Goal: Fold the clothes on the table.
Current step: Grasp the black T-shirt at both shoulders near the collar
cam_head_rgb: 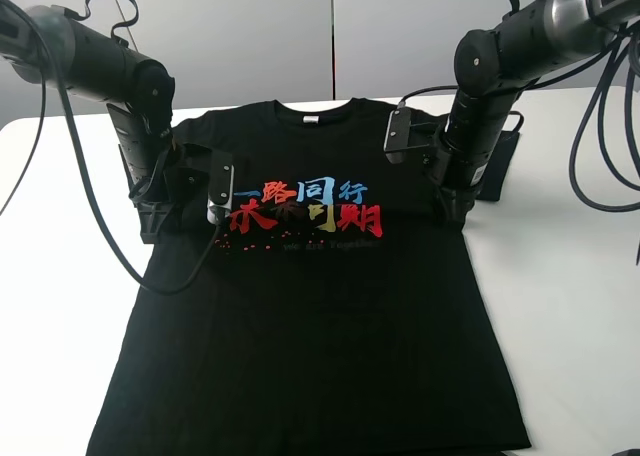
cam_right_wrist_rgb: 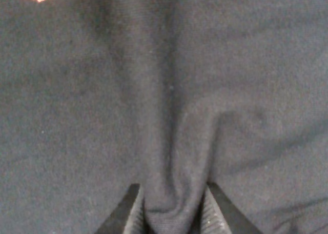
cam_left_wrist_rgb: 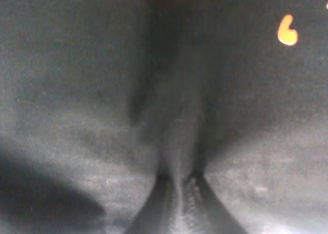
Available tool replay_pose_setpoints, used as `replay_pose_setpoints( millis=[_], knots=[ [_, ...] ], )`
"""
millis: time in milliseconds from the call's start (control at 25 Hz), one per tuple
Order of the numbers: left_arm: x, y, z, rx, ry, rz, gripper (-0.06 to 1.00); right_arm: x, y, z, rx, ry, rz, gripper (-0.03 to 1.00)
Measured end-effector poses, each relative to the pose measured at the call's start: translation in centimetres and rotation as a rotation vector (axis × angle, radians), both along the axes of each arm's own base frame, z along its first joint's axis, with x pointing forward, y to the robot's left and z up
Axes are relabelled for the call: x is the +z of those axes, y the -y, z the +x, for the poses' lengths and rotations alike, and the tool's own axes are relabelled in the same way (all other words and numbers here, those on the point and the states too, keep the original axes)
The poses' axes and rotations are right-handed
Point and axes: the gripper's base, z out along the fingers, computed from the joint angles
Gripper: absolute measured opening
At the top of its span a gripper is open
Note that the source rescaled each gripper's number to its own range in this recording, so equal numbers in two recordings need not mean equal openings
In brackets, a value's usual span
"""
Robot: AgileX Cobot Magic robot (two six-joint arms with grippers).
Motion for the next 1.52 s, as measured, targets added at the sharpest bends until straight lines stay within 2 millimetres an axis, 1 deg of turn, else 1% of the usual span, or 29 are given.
replay_pose_setpoints(
  millis=[80,360,400,440,480,520,560,600,640,680,720,760,800,960,1200,1360,1400,1440,1480,1520],
  knots=[
    [0.0,0.0,0.0,0.0,0.0,0.0,0.0,0.0,0.0,0.0,0.0,0.0,0.0,0.33],
    [0.0,0.0,0.0,0.0,0.0,0.0,0.0,0.0,0.0,0.0,0.0,0.0,0.0,0.33],
    [0.0,0.0,0.0,0.0,0.0,0.0,0.01,0.0,0.0,0.0,0.0,0.0,0.0,0.33],
    [0.0,0.02,0.02,0.0,0.003,-0.002,0.05,0.0,0.0,0.0,0.0,0.0,0.0,0.33],
    [0.0,0.03,0.04,-0.001,0.005,-0.004,0.09,0.0,0.0,0.0,0.0,0.0,0.0,0.33],
    [0.0,0.05,0.06,-0.001,0.006,-0.005,0.18,0.0,0.0,0.0,0.0,0.0,0.0,0.33],
    [0.0,0.05,0.08,-0.002,0.009,-0.005,0.31,0.0,0.0,0.0,0.0,0.0,0.0,0.33],
    [0.0,0.08,0.11,-0.002,0.012,-0.008,0.48,0.0,0.0,0.0,0.0,0.0,0.0,0.33],
    [0.0,0.09,0.12,0.001,0.014,-0.01,0.62,0.0,0.0,0.0,0.0,0.0,0.0,0.33],
    [0.0,0.12,0.17,0.002,0.019,-0.013,0.8,0.0,0.0,0.0,0.0,0.0,0.0,0.33],
    [0.0,0.15,0.2,0.004,0.022,-0.016,0.92,0.0,0.0,0.0,0.0,0.0,0.0,0.33],
    [0.0,0.18,0.24,0.005,0.027,-0.02,0.96,0.0,0.0,0.0,0.0,0.0,0.0,0.33],
    [0.0,0.19,0.26,0.006,0.029,-0.022,0.98,0.0,0.0,0.0,0.0,0.0,0.0,0.33],
    [-0.02,0.28,0.19,0.019,0.023,-0.033,1.0,0.0,0.0,0.0,0.0,0.0,0.0,0.33],
    [-0.52,0.24,-0.21,0.04,-0.041,-0.016,1.0,0.0,-0.01,0.0,-0.001,0.0,0.001,0.33],
    [-0.57,0.23,-0.22,0.041,-0.046,-0.011,0.99,0.0,-0.01,0.0,-0.001,0.0,0.001,0.33],
    [-0.57,0.22,-0.23,0.041,-0.047,-0.011,0.96,0.0,-0.01,0.0,-0.001,0.0,0.001,0.33],
    [-0.56,0.19,-0.22,0.038,-0.047,-0.007,0.89,0.0,-0.01,0.0,-0.001,0.0,0.001,0.33],
    [-0.56,0.16,-0.24,0.037,-0.048,-0.004,0.79,0.0,-0.01,0.0,-0.001,0.0,0.001,0.33],
    [-0.55,0.1,-0.26,0.037,-0.05,0.003,0.64,0.0,-0.01,0.0,-0.001,0.0,0.001,0.33]
  ],
)
